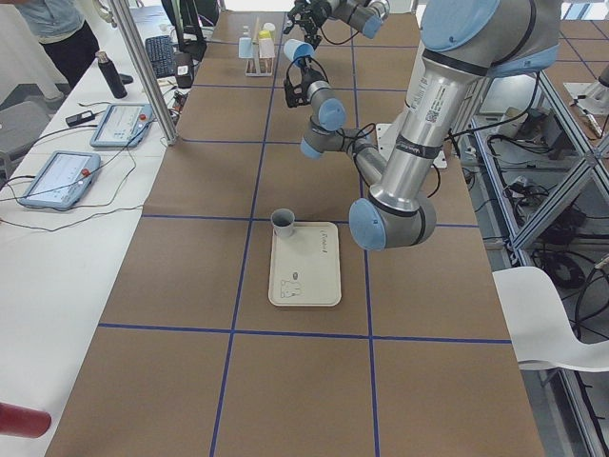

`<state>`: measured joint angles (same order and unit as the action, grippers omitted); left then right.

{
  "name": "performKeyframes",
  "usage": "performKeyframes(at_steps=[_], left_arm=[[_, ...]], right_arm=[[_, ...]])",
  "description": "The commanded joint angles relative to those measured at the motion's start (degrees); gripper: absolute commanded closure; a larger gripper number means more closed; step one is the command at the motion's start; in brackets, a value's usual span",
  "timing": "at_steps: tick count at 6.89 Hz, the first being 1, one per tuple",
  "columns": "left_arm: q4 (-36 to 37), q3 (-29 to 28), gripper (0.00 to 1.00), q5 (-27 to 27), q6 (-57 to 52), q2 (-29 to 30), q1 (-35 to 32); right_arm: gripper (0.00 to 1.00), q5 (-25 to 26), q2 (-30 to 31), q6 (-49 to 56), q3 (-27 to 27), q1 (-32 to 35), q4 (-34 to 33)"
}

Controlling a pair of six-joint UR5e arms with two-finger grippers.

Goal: Transfer IKEA cup to right arm and place on rack

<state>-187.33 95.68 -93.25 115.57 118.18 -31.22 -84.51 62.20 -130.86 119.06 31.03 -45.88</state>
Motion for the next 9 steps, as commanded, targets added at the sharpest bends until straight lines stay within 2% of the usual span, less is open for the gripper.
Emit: performKeyframes(at_steps=[1,9], left_arm=[[0.0,0.0,1.00,0.0,-0.1,0.0,0.1],[0.2,-0.4,1.00,0.1,-0.2,1.8,1.0]], right_arm=[[0.00,-0.3,0.5,0.3,-0.1,-0.1,0.0],[0.01,-0.6,0.2,0.9,-0.6,-0.2,0.0]])
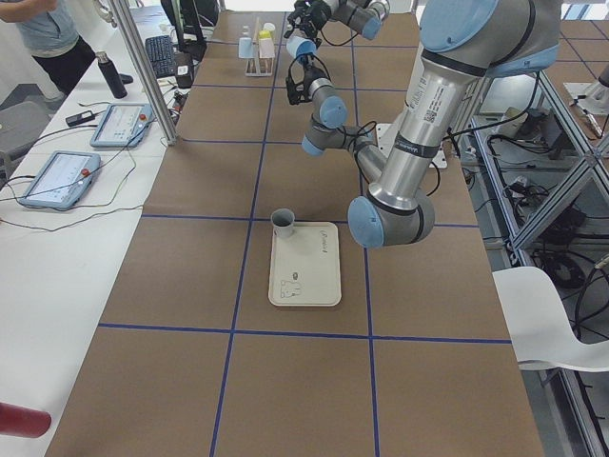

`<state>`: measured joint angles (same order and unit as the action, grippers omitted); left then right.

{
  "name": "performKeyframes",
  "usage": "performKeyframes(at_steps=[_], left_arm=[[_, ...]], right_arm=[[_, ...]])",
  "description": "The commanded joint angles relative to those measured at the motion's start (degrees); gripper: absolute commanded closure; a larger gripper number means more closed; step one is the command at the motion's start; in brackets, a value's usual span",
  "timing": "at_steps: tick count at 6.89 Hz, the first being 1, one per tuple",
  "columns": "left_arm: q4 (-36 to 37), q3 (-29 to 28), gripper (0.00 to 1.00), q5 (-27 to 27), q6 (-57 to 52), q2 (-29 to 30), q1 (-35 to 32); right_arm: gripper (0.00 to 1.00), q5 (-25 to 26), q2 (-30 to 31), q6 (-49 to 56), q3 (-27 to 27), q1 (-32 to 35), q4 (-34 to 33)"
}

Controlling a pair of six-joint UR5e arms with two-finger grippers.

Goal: Transfer IKEA cup to right arm and place on rack

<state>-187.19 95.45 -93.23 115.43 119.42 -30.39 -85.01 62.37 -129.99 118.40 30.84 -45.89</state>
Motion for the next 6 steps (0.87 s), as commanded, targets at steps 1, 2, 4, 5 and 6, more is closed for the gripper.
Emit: performKeyframes(at_steps=[1,2,4,5,6], left_arm=[[0.0,-0.1,1.00,0.1,0.0,0.6,0.2],[0.0,-0.1,1.00,0.0,-0.1,0.6,0.2],[0.1,0.1,0.79,0.1,0.0,0.5,0.2],[0.2,0.1,0.30,0.1,-0.6,0.3,0.1],[0.3,0.1,0.00,0.1,-0.7,0.3,-0.2]], right_arm=[[0.17,0.0,0.0,-0.2,0.1,0.0,0.0],[0.70,0.0,0.0,-0.4,0.1,0.0,0.0],[1.00,0.0,-0.1,-0.2,0.2,0.0,0.0],[1.00,0.0,-0.2,-0.2,0.2,0.0,0.0],[1.00,0.0,-0.2,-0.1,0.3,0.1,0.0]])
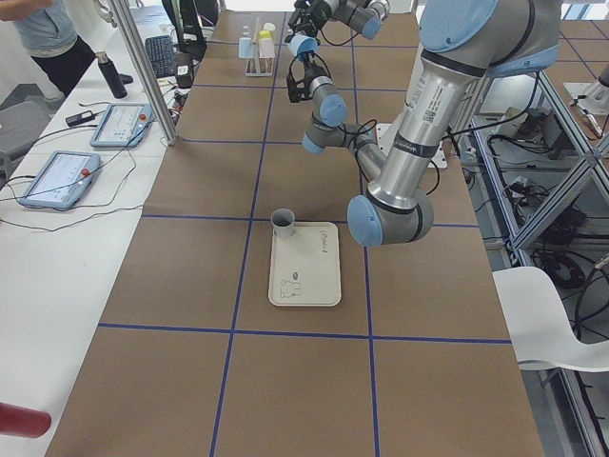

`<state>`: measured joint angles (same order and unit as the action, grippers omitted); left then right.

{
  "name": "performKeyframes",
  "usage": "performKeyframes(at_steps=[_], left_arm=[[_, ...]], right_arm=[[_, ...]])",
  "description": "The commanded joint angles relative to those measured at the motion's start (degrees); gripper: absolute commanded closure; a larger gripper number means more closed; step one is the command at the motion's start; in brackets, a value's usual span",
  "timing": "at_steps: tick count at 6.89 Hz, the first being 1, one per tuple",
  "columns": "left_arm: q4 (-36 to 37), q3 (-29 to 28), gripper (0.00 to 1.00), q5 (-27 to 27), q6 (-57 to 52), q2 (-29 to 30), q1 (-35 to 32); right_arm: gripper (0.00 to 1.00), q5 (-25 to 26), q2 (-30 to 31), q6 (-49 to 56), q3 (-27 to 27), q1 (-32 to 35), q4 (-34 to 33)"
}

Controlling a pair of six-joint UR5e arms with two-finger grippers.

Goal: Transfer IKEA cup to right arm and place on rack

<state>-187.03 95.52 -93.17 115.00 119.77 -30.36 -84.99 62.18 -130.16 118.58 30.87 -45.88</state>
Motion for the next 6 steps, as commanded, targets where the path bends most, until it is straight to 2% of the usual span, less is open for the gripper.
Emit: performKeyframes(at_steps=[1,2,3,4,6], left_arm=[[0.3,0.3,0.00,-0.2,-0.5,-0.4,-1.3],[0.7,0.3,0.00,-1.3,-0.6,-1.6,-4.2],[0.8,0.0,0.00,-1.4,-4.6,-4.3,-6.4],[1.5,-0.1,0.00,-1.5,-13.0,-6.6,-6.4],[6.7,0.2,0.00,-1.5,-16.6,-6.8,-6.5]], right_arm=[[1.00,0.0,0.3,0.3,0.2,0.2,-0.4],[1.00,0.0,0.7,3.1,0.0,1.8,-1.0],[1.00,0.1,2.6,10.6,-1.1,3.8,-1.8],[1.00,0.7,3.2,17.9,-2.6,6.0,-4.4],[1.00,0.5,3.0,32.2,-6.6,14.8,-13.2]])
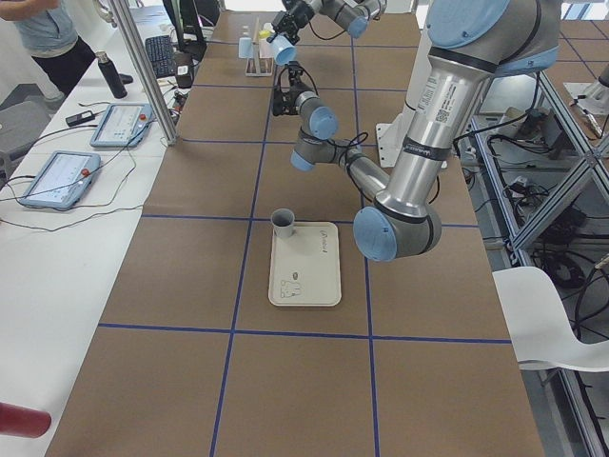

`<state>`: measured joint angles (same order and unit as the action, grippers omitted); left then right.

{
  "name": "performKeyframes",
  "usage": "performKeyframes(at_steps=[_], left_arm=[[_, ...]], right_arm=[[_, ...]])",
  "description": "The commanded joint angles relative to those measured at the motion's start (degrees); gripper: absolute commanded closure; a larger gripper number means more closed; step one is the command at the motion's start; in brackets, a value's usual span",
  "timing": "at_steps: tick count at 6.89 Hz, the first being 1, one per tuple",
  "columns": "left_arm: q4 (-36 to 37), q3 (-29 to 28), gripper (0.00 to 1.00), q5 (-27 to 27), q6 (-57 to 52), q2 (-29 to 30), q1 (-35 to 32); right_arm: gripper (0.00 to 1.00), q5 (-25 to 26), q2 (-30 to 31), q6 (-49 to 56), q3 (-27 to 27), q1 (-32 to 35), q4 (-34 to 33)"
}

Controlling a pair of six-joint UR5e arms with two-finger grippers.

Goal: Transfer IKEA cup to right arm and place on rack

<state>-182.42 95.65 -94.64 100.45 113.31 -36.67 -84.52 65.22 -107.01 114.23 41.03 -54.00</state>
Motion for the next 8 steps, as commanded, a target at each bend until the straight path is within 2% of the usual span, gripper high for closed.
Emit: performKeyframes(at_steps=[1,2,5,6,7,8], left_arm=[[2.2,0.1,0.00,0.2,-2.1,-0.4,-0.2],[2.2,-0.1,0.00,0.3,-2.1,-0.4,-0.2],[2.2,-0.5,0.00,0.6,-2.1,-0.4,-0.1],[2.2,-0.5,0.00,0.7,-2.1,-0.4,-0.1],[2.2,-0.5,0.00,0.8,-2.1,-0.5,0.2],[2.2,-0.5,0.00,0.9,-2.1,-0.5,0.4]], right_arm=[[1.00,0.1,-0.3,17.1,-5.4,9.6,-7.8],[1.00,0.1,-0.3,23.3,-9.5,14.3,-7.6],[1.00,1.9,-2.4,29.7,-23.0,23.5,-6.9],[1.00,3.3,-2.6,30.5,-27.8,24.5,-3.0],[1.00,3.7,-0.9,34.1,-31.9,24.6,3.7],[1.00,3.6,1.9,37.6,-32.8,24.6,7.5]])
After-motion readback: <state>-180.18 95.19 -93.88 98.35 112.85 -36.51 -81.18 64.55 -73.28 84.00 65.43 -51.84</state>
